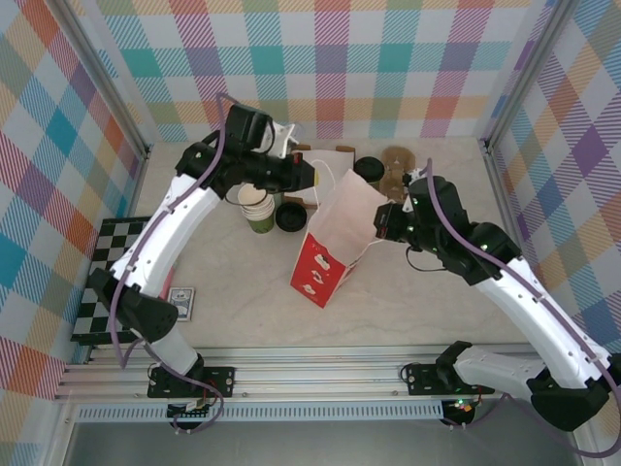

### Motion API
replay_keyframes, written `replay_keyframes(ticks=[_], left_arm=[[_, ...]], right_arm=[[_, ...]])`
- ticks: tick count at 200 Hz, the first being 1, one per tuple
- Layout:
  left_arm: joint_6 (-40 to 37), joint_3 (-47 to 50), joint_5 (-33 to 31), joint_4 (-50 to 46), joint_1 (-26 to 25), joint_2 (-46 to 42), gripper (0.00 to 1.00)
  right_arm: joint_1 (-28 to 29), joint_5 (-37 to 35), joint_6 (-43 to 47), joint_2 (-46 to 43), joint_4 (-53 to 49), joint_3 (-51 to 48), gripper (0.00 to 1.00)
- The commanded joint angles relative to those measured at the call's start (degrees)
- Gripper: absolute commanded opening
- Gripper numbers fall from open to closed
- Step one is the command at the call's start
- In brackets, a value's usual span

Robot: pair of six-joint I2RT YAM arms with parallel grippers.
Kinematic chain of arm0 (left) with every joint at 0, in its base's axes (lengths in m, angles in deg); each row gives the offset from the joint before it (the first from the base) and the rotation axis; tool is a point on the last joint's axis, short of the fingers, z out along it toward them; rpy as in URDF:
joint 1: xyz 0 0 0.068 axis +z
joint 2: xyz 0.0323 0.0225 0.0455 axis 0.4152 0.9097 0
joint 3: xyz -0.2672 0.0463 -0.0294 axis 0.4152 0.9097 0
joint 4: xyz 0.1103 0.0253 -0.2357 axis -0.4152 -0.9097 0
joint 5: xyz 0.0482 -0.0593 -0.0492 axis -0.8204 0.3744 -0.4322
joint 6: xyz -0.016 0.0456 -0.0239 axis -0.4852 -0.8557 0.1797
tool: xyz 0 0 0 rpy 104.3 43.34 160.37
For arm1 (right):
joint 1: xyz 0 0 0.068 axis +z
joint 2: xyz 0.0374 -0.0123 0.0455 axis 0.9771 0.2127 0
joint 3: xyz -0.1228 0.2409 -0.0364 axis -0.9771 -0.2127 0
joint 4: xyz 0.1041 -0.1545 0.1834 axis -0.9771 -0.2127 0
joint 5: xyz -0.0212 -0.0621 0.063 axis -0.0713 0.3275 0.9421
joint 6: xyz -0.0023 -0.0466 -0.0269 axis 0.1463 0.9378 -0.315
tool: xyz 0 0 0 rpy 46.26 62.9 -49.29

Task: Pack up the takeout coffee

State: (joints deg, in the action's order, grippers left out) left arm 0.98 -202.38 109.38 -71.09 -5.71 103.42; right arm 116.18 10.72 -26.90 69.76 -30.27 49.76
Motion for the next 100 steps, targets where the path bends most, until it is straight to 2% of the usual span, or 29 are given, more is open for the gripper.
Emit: replay_keyframes(ticks=[1, 22, 33, 46, 67, 82, 100], left_arm=[[-5.6, -5.0, -6.1, -5.4, 0.5, 3.7, 0.0], [-6.4, -6.4, -1.7, -5.3, 4.2, 5.1, 0.0], [-7.3, -6.8, -2.0, -5.5, 5.5, 5.3, 0.0], [-9.1, -7.9, -4.1, -7.0, 6.4, 5.9, 0.0], [-10.6, -9.3, -4.6, -8.8, 7.7, 7.0, 0.01], [-11.7, -9.6, -4.4, -9.2, 8.1, 7.5, 0.01], [-13.1, -10.5, -4.1, -9.9, 8.2, 7.9, 0.05]], right_arm=[[0.5, 4.0, -7.6, 2.6, 8.6, -2.7, 0.03], [2.1, 4.2, -10.0, 4.1, 14.3, -4.3, 0.04], [2.9, 4.1, -10.5, 5.0, 15.7, -4.0, 0.05], [3.5, 4.4, -10.3, 6.1, 16.1, -3.6, 0.12], [3.4, 2.7, -7.5, 7.1, 11.0, -0.7, 0.35], [2.8, -0.1, -3.8, 6.5, 5.2, 2.5, 0.63], [0.0, 1.7, 2.9, 3.9, 2.6, 4.3, 0.8]])
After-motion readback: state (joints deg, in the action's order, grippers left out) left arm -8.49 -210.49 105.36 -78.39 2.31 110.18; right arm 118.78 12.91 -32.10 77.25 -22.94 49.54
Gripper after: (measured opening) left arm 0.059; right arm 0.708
